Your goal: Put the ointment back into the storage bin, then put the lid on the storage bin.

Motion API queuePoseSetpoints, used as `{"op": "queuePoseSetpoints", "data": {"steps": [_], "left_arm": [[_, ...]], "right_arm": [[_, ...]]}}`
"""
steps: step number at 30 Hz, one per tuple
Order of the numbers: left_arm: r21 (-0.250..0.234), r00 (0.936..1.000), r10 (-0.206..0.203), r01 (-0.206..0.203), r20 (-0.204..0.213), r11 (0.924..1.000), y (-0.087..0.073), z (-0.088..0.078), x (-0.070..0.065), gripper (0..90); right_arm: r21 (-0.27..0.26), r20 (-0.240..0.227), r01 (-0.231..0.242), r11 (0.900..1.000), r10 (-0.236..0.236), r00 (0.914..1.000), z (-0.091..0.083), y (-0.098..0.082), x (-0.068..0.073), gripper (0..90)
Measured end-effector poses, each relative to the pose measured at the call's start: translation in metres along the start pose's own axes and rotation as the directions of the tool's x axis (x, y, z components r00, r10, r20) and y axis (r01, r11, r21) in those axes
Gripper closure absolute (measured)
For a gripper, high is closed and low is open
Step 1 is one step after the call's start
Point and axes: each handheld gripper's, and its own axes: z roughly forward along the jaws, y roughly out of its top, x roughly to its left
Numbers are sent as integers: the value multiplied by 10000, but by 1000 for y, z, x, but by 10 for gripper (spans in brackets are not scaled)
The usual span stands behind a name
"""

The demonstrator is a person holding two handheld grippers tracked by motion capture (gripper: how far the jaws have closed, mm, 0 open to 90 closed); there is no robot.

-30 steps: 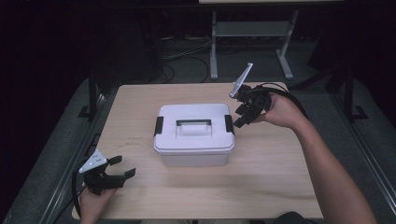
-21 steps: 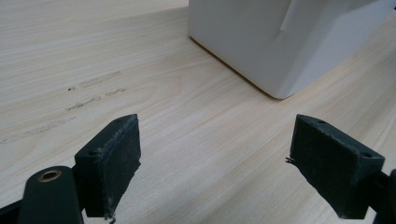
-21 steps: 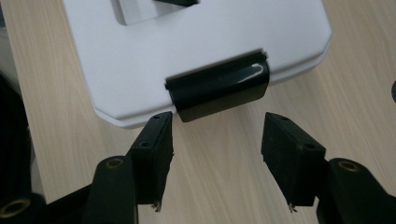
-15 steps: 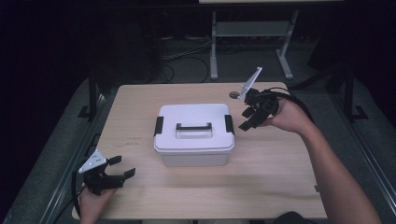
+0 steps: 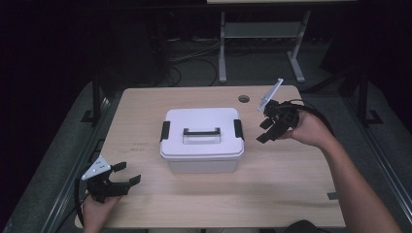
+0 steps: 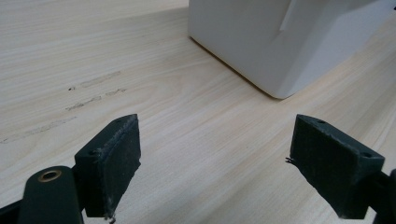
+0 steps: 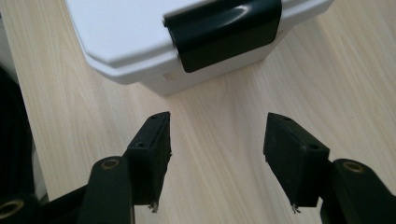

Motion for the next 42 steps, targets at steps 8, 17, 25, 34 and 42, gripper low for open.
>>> {"op": "queuePoseSetpoints", "data": {"steps": [8, 17, 25, 34, 42], "left_arm": [[0, 10000, -6, 6, -16, 10000, 0, 0, 0, 155], [25, 10000, 24, -24, -29, 10000, 0, 0, 0, 155], [31, 10000, 2, -2, -35, 10000, 0, 0, 0, 155], [8, 10000, 17, -17, -49, 10000, 0, 0, 0, 155], [24, 10000, 31, -31, -53, 10000, 0, 0, 0, 155]], "right_arm": [[-109, 4, -206, 9997, 206, 9998, 1, -15, 0, 407], [-79, -140, -509, 9987, 508, 9986, 10, -31, -2, 403], [-1, -320, -801, 9968, 801, 9963, 21, -48, -4, 401], [84, -430, -1030, 9946, 1033, 9937, 32, -66, -1, 399], [165, -547, -1212, 9925, 1219, 9910, 40, -80, 1, 395]]}}
